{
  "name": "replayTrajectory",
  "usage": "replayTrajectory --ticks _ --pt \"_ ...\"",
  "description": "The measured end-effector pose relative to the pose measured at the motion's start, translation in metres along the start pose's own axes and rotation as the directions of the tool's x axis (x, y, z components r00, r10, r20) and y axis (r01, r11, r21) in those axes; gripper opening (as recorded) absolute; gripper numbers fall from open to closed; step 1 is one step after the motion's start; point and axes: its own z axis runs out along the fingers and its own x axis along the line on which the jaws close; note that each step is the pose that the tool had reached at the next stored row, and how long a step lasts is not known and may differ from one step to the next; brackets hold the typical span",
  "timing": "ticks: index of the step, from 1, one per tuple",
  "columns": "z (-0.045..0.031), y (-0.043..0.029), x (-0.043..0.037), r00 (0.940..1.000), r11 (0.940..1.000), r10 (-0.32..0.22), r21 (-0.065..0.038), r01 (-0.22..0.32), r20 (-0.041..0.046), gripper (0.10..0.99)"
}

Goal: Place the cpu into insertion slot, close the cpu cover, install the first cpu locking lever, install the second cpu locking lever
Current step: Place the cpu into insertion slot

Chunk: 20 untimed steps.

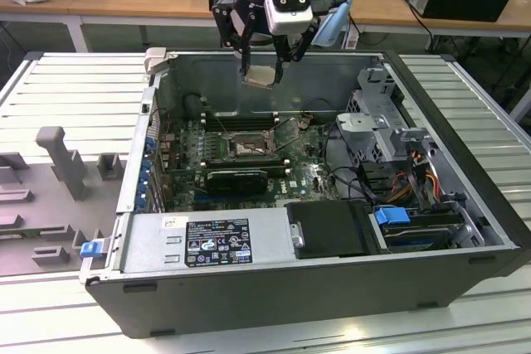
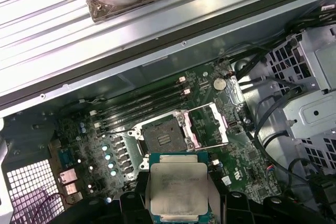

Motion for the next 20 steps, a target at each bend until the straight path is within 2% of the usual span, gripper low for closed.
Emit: replayTrajectory --ticks 8,13,17,18,20 --pt "0.0 0.0 0.0001 0.9998 0.9998 0.018 0.0 -0.018 0.0016 0.529" --pt "0.0001 -0.0001 0.0001 0.9972 0.9972 0.074 -0.002 -0.074 0.0066 0.529" --pt "0.0004 -0.0001 0.0001 0.9878 0.9879 0.155 -0.004 -0.155 0.0136 0.529" --pt "0.0006 -0.0001 0.0001 0.9833 0.9835 0.181 -0.005 -0.181 0.0159 0.529" --pt "0.0007 -0.0001 0.0001 0.978 0.9782 0.208 -0.006 -0.208 0.0182 0.529"
